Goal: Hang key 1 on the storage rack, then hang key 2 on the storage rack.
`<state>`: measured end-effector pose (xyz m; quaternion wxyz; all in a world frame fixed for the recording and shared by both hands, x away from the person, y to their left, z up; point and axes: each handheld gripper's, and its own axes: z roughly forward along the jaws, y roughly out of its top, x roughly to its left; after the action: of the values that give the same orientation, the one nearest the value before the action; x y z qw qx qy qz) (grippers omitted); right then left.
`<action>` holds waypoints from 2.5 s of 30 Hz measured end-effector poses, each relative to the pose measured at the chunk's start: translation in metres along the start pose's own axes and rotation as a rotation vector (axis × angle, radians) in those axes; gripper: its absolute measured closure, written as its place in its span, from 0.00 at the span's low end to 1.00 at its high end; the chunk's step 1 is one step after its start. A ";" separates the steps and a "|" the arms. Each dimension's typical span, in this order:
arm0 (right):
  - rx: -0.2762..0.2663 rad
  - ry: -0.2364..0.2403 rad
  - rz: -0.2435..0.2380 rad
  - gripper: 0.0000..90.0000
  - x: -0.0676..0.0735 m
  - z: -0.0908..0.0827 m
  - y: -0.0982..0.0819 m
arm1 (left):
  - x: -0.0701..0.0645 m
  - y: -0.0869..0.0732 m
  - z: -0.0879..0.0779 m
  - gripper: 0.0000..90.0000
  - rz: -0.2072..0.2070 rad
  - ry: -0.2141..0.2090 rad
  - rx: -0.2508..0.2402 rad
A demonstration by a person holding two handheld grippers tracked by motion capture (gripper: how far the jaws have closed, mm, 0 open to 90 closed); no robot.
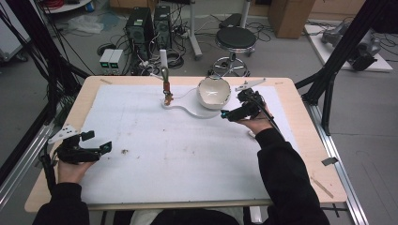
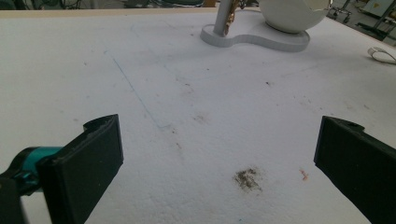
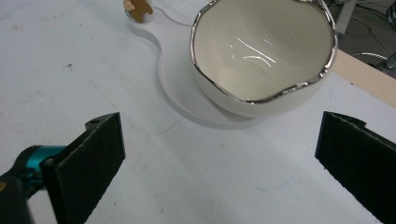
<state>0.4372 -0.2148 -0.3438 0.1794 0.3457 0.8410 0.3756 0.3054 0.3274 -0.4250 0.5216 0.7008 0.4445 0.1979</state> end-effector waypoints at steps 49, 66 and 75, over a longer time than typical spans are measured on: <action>0.258 -0.002 0.111 0.06 -0.039 -0.003 -0.102 | 0.000 0.000 0.003 0.02 -0.001 -0.001 0.007; 0.325 -0.053 0.066 0.67 -0.034 0.001 -0.104 | 0.000 0.000 0.003 0.02 0.002 -0.002 0.008; 0.288 -0.034 0.086 0.82 -0.033 -0.010 -0.102 | -0.001 0.000 0.003 0.02 0.001 -0.001 0.009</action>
<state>0.4086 -0.2921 -0.4130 0.1257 0.4098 0.8675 0.2525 0.3071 0.3255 -0.4256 0.5184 0.7036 0.4448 0.1958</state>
